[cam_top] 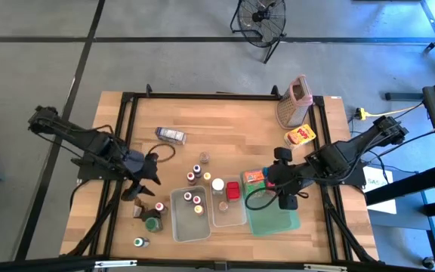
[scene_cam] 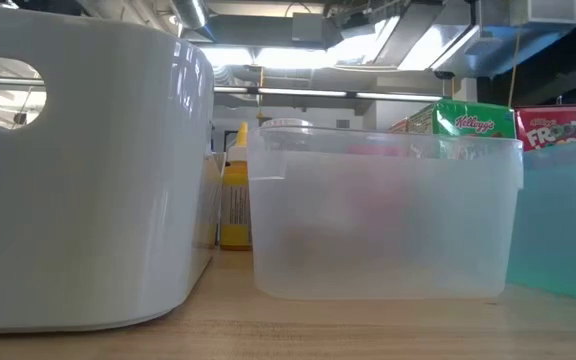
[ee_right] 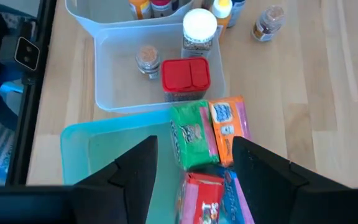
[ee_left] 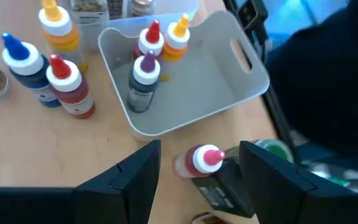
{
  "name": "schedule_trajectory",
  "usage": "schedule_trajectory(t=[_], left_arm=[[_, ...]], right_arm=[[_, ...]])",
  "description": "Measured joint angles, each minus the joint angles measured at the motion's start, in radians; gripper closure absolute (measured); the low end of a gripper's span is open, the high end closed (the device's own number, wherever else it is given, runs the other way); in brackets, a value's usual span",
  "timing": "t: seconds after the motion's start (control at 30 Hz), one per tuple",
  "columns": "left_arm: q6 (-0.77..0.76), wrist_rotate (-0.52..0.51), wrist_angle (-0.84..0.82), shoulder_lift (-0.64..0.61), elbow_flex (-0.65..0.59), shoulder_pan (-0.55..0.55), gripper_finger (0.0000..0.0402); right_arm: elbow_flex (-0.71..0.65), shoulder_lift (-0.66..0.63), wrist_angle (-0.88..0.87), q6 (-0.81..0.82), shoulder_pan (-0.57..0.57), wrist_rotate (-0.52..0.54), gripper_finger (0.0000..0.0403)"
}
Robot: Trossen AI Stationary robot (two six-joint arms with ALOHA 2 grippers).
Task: Pick & Place Kitchen Items
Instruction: Put the pink food coloring bottle into the gray bin
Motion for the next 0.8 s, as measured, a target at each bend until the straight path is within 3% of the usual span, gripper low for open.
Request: schedule_trajectory(t=[0.37,0.8], left_arm=[[0.014,-0.177,0.060,0.177,0.000,-0.214,0.0190],[0.010,-0.273,0.095,0.258,-0.001,-0.283,0.0190]], right_arm=[[-0.001,0.045,0.019,-0.004,0.000,-0.001,0.0192],[-0.001,0.057,0.047,-0.010,0.000,-0.001,0.0192]])
